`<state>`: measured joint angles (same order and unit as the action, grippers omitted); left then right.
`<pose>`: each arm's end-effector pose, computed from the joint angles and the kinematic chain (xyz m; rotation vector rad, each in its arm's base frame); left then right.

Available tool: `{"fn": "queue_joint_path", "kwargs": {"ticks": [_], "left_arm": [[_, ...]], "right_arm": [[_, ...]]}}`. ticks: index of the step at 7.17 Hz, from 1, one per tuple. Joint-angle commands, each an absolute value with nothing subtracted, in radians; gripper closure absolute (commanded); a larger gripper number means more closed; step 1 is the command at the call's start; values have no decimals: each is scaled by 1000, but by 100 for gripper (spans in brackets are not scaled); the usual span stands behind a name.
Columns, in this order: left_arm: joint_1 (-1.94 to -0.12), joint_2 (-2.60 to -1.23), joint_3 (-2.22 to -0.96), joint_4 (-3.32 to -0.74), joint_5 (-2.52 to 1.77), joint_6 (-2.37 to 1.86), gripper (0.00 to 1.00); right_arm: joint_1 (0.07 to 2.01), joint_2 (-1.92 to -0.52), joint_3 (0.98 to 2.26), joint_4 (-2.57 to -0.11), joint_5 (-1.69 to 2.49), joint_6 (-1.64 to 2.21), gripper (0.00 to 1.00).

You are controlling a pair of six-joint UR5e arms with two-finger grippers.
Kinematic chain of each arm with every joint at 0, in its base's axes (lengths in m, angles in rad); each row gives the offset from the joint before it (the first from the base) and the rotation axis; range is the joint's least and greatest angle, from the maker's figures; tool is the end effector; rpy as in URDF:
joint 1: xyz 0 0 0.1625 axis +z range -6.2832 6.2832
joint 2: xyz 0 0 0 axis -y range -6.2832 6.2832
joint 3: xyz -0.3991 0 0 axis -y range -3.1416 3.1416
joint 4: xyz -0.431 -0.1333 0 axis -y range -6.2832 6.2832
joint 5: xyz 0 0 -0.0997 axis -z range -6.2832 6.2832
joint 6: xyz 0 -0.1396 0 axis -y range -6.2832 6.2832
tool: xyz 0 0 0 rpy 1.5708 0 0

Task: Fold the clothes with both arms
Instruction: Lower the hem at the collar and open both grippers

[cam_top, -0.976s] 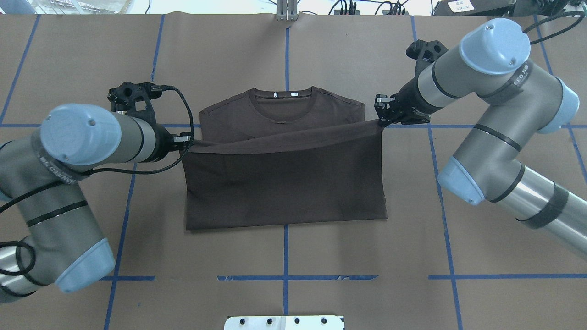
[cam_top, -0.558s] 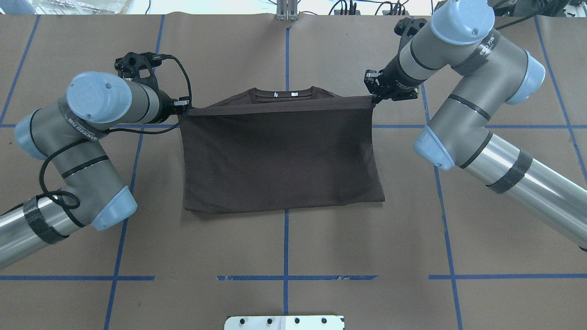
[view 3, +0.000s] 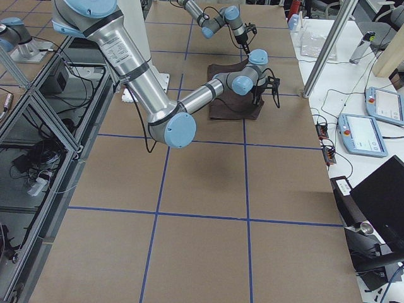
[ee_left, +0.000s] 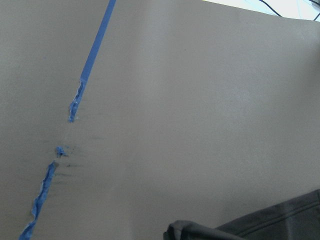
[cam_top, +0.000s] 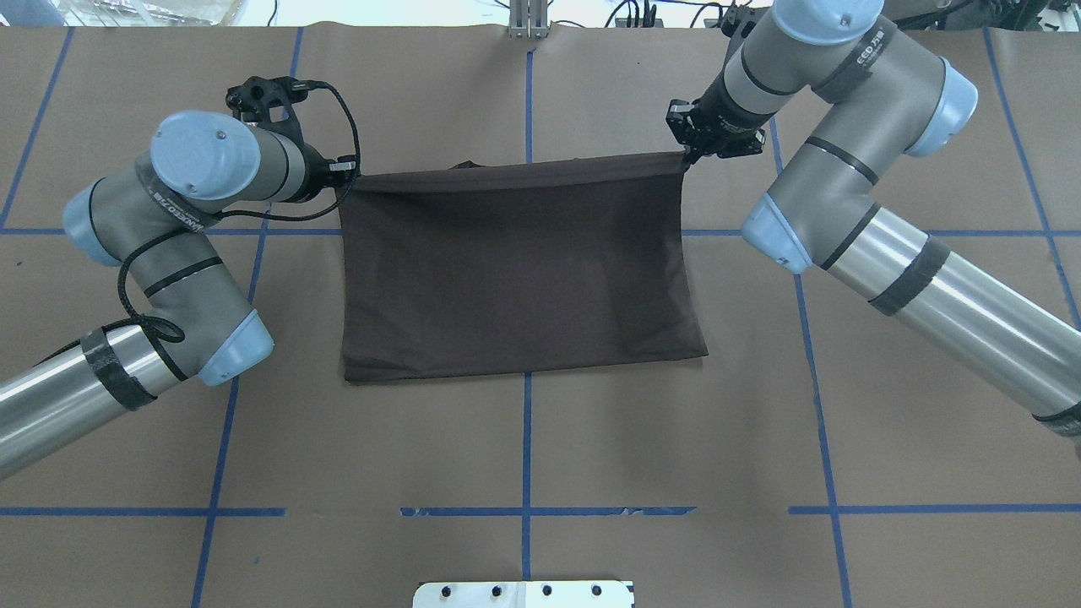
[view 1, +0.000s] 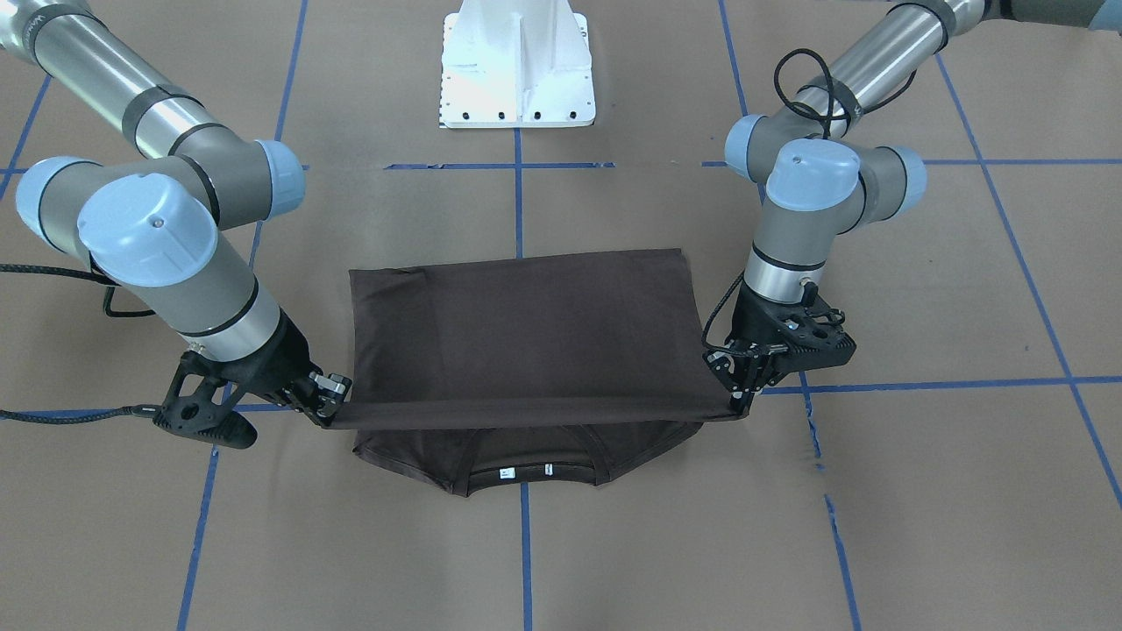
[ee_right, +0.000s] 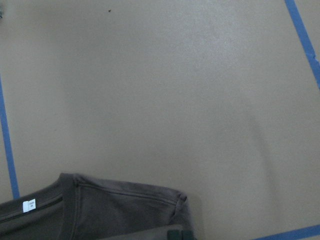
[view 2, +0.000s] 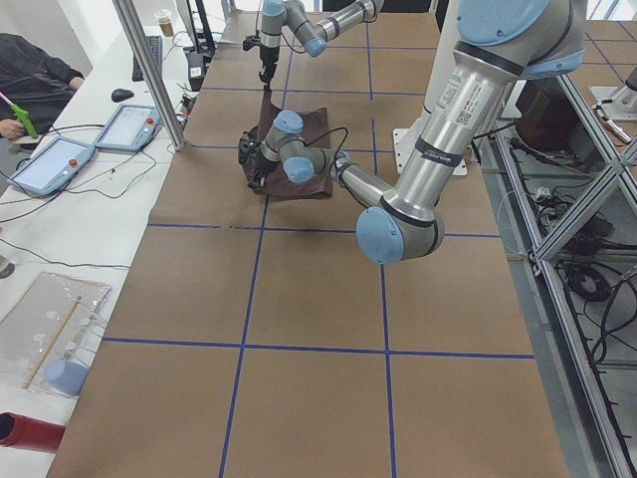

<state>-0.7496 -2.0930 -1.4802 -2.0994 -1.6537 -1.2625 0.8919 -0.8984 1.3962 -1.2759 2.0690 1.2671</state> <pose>0.4746 -0.6081 0.3262 0.4208 0.8724 -0.3667 -0.4409 -0.6524 0.2840 0.0470 -0.9102 0.3499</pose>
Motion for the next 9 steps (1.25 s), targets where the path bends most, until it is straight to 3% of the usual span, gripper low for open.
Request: {"fn": "queue_joint_path", "kwargs": {"ticks": [1,3,4,5,6,8,9], "left_arm": [[-750,-2114,-1479,-2100,-1654,-1269,100],[-750,-2128,-1474,-2100,-1652,-1272,95],[-750,-2126,-1471,-2099,-1652,-1272,81],[-750,-2128,-1470,-2098,-1651,-1272,54],[-750,-2129,-1462,-2100,-1651,-1272,1],[-752,-2135,-1465,-2100,-1657,-1262,0],[-752,-2137,-1474,-2097,-1679,-1262,0]], "right_arm": [[891,-873,1327,-1231,2060,1267,100],[885,-888,1289,-1128,2062,1269,100],[885,-888,1289,-1126,2062,1269,100],[885,-888,1286,-1126,2062,1269,100],[885,-891,1285,-1126,2060,1267,1],[887,-903,1301,-1100,2074,1278,0],[852,-979,1406,-1097,2075,1288,0]]}}
